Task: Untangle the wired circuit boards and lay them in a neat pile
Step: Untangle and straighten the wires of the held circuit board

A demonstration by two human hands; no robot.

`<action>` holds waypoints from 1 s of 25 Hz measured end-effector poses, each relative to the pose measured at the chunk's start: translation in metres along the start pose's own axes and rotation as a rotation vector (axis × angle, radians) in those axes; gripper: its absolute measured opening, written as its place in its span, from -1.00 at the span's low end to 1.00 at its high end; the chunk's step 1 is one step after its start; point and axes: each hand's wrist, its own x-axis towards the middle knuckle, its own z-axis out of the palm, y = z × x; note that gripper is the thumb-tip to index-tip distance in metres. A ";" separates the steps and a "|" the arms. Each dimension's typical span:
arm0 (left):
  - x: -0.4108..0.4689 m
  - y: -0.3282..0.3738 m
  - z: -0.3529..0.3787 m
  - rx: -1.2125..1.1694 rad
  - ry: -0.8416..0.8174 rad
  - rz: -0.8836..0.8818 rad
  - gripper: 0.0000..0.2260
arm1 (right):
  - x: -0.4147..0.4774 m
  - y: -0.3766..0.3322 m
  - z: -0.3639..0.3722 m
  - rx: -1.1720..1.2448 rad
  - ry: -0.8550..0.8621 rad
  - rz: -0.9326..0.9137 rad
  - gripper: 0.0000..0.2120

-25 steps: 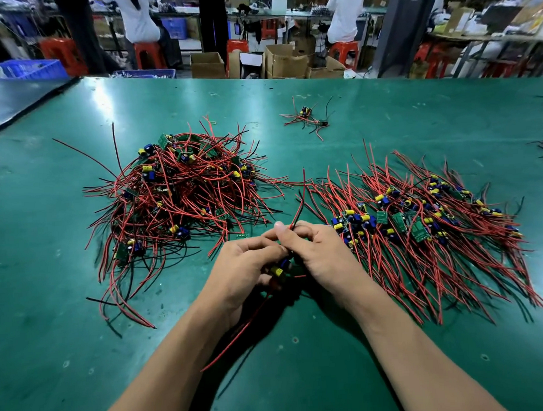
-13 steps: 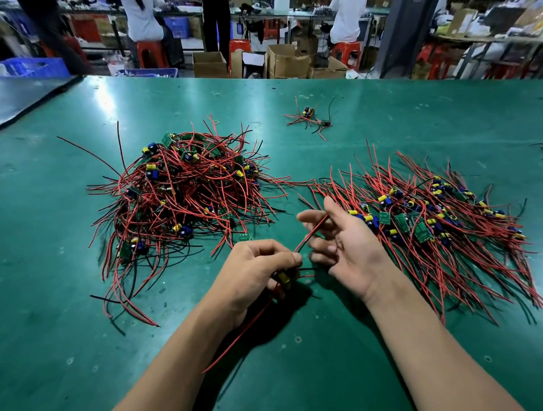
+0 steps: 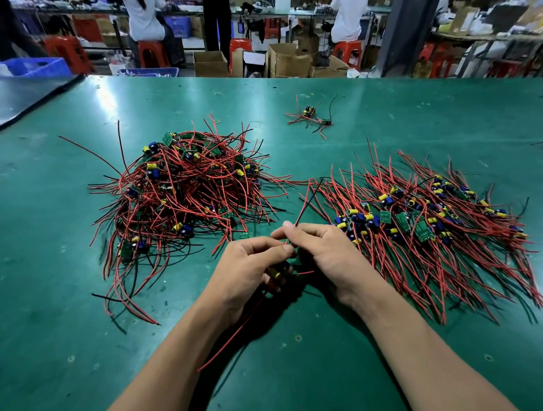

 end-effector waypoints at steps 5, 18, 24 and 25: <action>-0.002 -0.001 0.002 0.027 -0.080 -0.012 -0.88 | 0.012 -0.005 -0.012 0.114 0.288 -0.055 -0.67; -0.003 -0.002 0.000 0.022 -0.092 -0.043 -0.90 | 0.008 -0.017 -0.017 0.580 0.160 0.089 -0.63; 0.000 -0.006 0.001 0.021 -0.027 0.008 -0.90 | 0.002 0.002 0.002 -0.067 0.032 0.070 -0.67; -0.001 -0.006 0.001 0.022 -0.027 0.010 -0.90 | 0.001 0.001 0.003 -0.081 0.044 0.075 -0.67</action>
